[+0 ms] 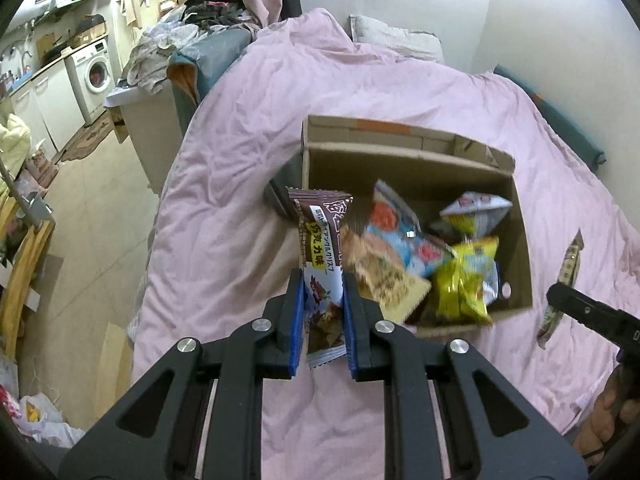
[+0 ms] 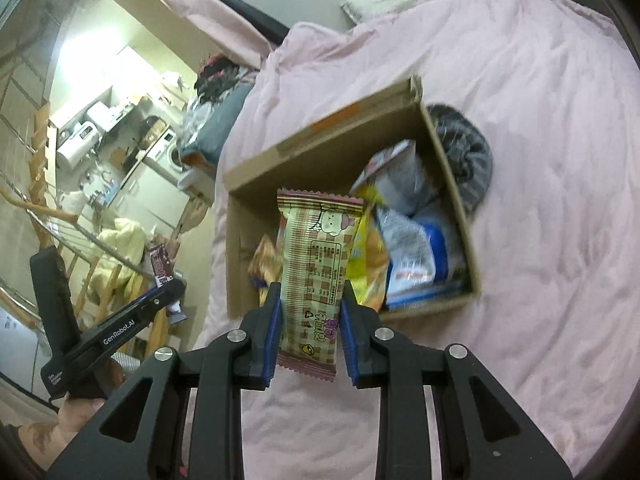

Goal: Organize snacks
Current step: 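Lift both bars and carry them over the box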

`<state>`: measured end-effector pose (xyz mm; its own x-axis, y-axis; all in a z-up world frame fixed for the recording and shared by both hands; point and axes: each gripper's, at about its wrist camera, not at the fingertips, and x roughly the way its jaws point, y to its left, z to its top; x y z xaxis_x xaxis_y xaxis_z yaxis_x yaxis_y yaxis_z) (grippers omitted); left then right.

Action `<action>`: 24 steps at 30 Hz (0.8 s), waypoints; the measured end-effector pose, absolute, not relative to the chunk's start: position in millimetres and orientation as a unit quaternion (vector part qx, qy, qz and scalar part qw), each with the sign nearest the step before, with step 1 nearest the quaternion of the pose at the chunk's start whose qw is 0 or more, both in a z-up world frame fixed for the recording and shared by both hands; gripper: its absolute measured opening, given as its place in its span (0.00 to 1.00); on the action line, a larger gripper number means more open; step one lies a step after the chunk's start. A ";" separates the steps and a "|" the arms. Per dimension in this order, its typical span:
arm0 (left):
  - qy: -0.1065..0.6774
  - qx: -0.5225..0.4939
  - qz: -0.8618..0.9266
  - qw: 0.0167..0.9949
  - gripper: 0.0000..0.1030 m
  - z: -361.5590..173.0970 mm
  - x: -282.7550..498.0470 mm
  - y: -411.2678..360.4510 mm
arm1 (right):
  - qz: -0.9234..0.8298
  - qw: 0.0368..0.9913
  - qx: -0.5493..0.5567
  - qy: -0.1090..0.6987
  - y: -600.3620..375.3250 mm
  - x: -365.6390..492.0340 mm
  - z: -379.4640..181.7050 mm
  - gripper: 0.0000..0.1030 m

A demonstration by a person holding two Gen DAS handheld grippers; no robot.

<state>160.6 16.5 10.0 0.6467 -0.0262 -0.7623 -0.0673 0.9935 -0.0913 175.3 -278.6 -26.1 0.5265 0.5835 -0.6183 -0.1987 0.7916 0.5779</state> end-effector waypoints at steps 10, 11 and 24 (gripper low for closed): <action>0.405 -0.051 -0.002 0.913 0.14 12.4 196.1 9.1 | 0.212 0.850 0.232 0.423 -289.7 197.5 -27.8 0.27; 0.404 -0.051 -0.003 0.913 0.14 12.4 198.4 8.2 | 0.213 0.851 0.229 0.422 -288.5 200.2 -27.6 0.27; 0.379 -0.041 -0.007 0.924 0.14 3.9 240.7 -4.4 | 0.228 0.865 0.186 0.406 -258.8 245.6 -30.7 0.27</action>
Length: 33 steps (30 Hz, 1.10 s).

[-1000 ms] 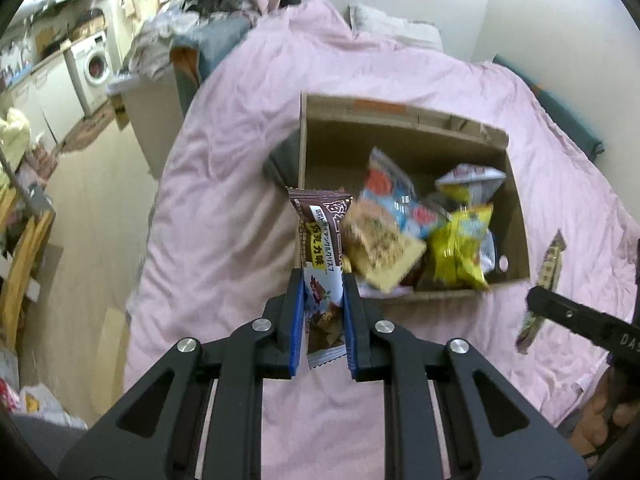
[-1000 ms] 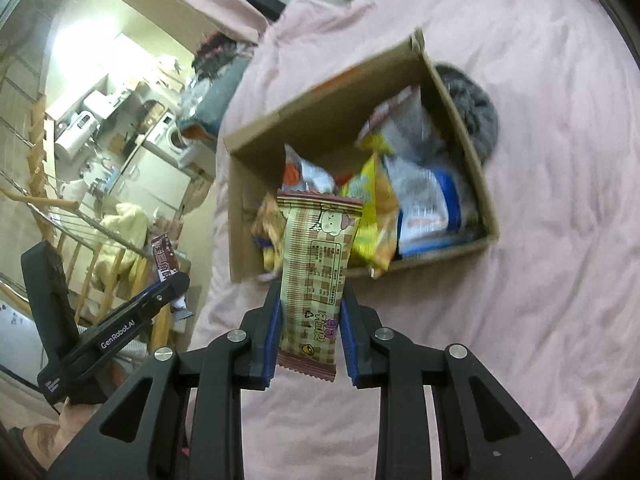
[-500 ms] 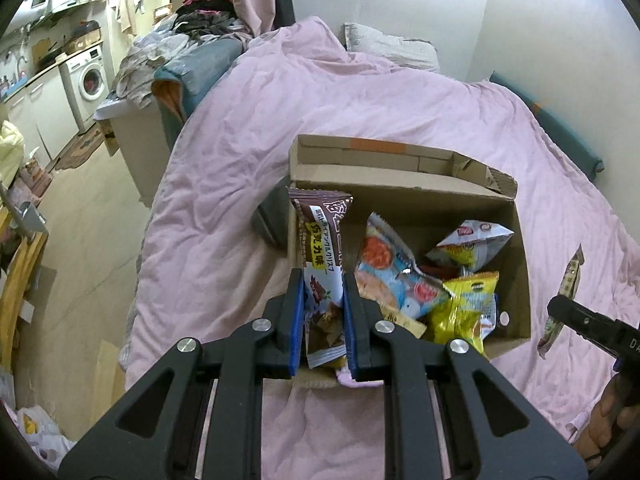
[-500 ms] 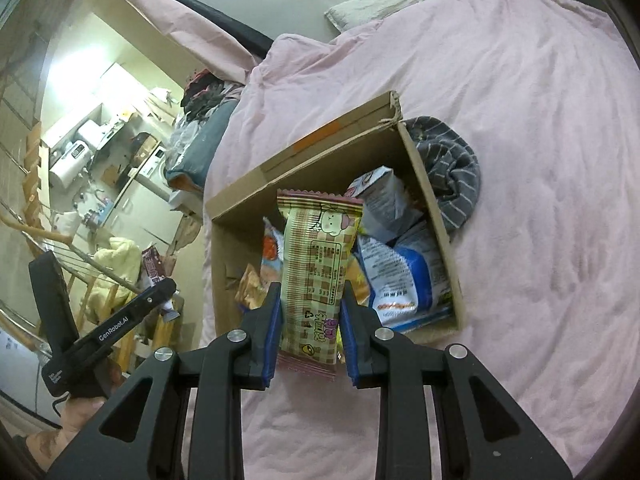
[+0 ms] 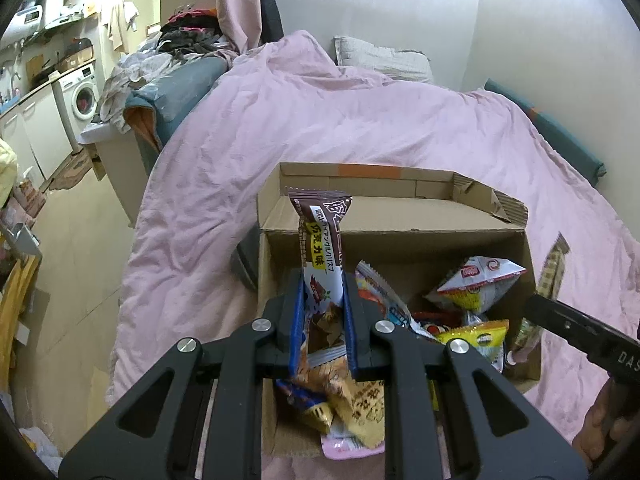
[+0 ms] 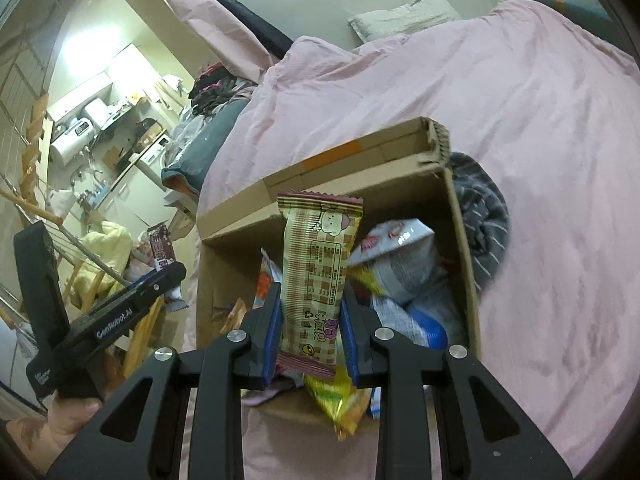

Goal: Organize snacks
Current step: 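Lift both bars and carry them over the box, then lower both bars into the box and open both grippers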

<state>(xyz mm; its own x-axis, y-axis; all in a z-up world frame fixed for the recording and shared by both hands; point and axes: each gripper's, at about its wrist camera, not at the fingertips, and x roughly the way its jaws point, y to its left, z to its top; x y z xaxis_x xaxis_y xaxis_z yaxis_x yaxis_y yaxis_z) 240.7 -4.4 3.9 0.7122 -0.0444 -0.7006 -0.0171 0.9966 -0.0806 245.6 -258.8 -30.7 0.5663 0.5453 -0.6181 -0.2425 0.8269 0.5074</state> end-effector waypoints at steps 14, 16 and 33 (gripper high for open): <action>0.400 -0.039 -0.021 0.915 0.14 -15.5 260.8 -15.1 | 0.231 0.844 0.199 0.440 -243.7 266.9 -55.3 0.27; 0.402 -0.039 -0.023 0.915 0.14 -16.4 261.3 -16.5 | 0.230 0.841 0.204 0.445 -244.3 267.5 -56.1 0.27; 0.404 -0.041 -0.027 0.913 0.14 -20.5 262.4 -18.9 | 0.226 0.835 0.210 0.456 -239.5 271.0 -62.1 0.30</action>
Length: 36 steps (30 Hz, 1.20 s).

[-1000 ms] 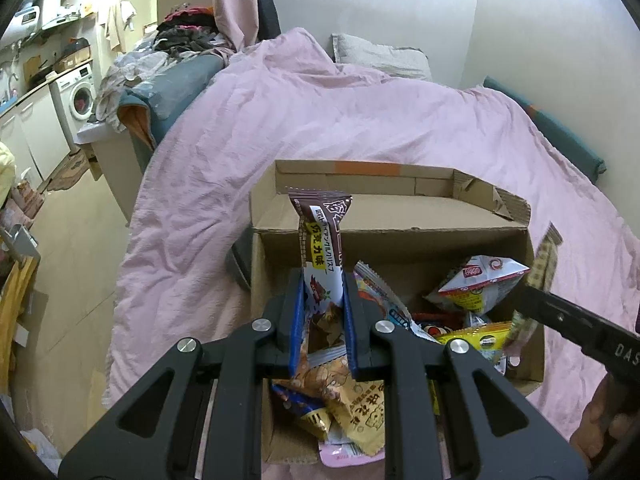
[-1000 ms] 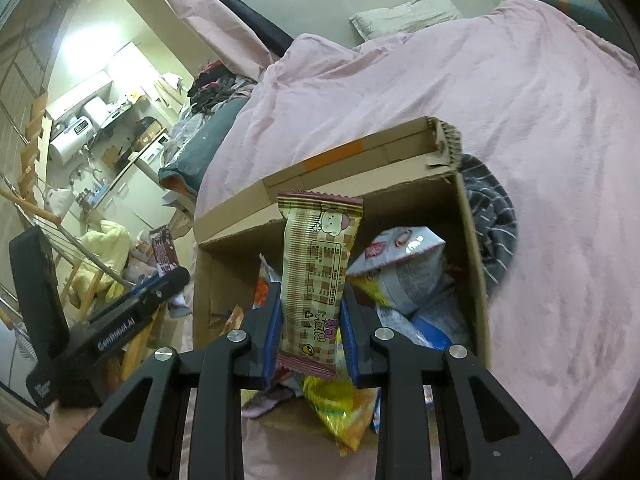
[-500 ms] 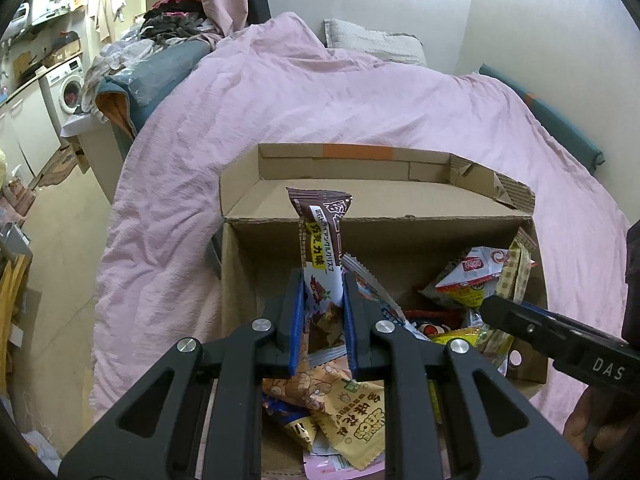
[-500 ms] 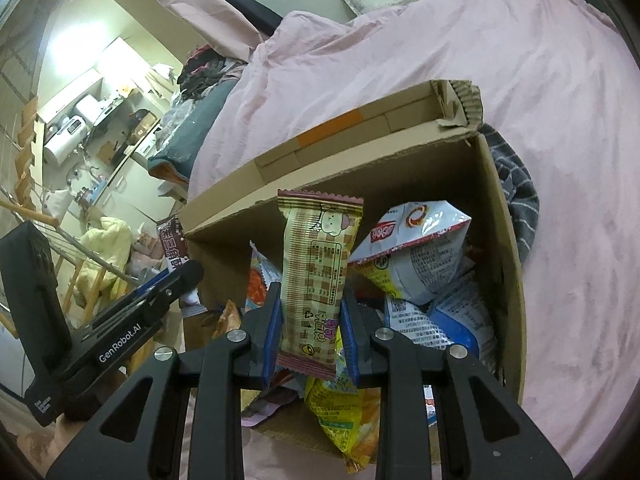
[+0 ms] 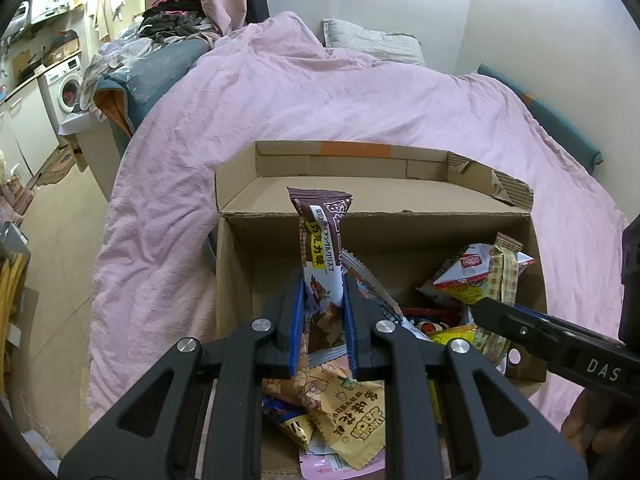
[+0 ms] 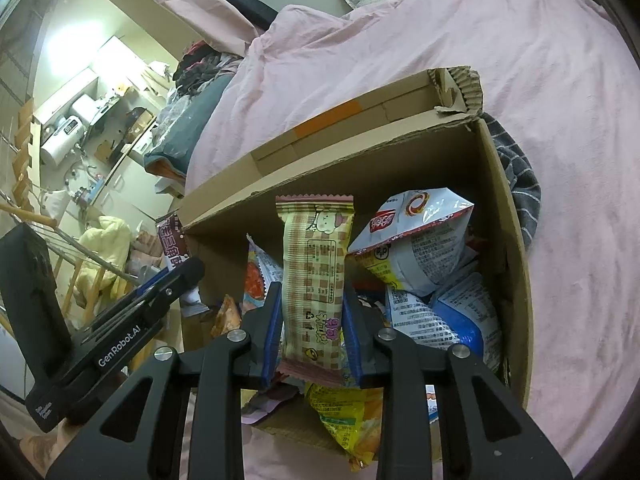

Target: Organize snacks

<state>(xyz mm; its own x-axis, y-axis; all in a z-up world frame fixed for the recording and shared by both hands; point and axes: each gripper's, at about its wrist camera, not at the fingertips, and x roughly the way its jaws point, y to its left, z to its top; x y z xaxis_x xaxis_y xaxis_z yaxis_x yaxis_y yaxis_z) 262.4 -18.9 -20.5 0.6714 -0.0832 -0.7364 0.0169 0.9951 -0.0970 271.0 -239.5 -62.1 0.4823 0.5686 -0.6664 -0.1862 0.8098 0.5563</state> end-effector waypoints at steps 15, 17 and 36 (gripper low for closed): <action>0.368 -0.034 -0.014 0.929 0.75 -5.5 248.5 -21.9 | 0.231 0.850 0.239 0.409 -252.6 266.3 -47.7 0.75; 0.363 -0.031 -0.005 0.931 0.75 -1.6 247.7 -20.6 | 0.228 0.859 0.235 0.394 -255.7 264.0 -39.6 0.83; 0.318 -0.047 0.012 0.947 1.00 36.3 184.6 4.8 | 0.147 0.923 0.150 0.323 -262.6 194.0 12.8 1.00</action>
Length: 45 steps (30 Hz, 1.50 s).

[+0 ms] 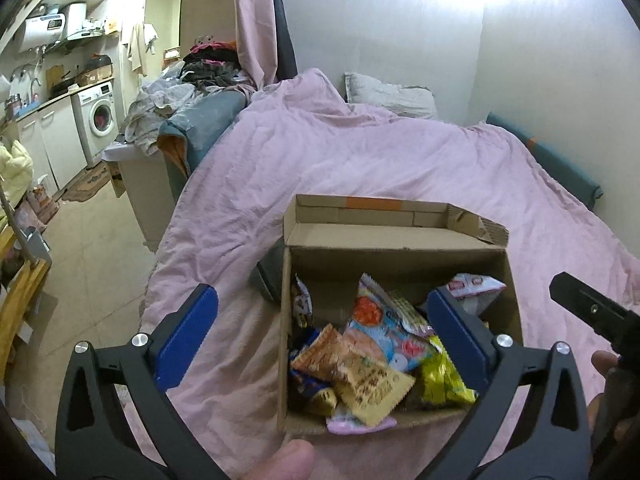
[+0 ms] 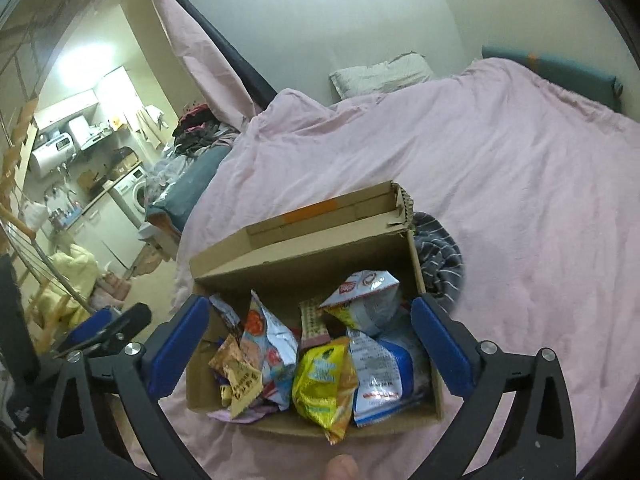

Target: Organize snacks

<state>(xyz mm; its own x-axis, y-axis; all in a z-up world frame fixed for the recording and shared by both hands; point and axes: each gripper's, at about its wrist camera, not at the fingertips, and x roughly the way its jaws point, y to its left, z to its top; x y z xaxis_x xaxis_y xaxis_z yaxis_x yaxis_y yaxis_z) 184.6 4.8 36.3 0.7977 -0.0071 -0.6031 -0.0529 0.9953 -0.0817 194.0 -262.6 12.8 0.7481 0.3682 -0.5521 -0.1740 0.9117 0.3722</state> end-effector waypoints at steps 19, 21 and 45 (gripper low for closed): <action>0.325 -0.012 0.022 0.945 1.00 26.0 85.9 12.3 | 0.117 0.940 0.081 0.311 -248.3 99.4 8.6 1.00; 0.330 -0.019 0.026 0.943 1.00 20.4 78.6 15.5 | 0.114 0.942 0.074 0.307 -245.8 88.7 6.1 1.00; 0.349 -0.038 0.035 0.936 1.00 -8.4 72.6 13.4 | 0.068 0.938 0.067 0.332 -242.0 88.1 -23.5 1.00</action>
<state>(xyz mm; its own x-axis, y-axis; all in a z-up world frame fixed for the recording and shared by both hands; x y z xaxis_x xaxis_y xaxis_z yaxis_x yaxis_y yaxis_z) 72.6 13.4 -8.4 0.7546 0.0385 -0.6551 -0.0909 0.9948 -0.0463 88.1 -242.0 -23.5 0.7698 0.1715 -0.6148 -0.0821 0.9818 0.1710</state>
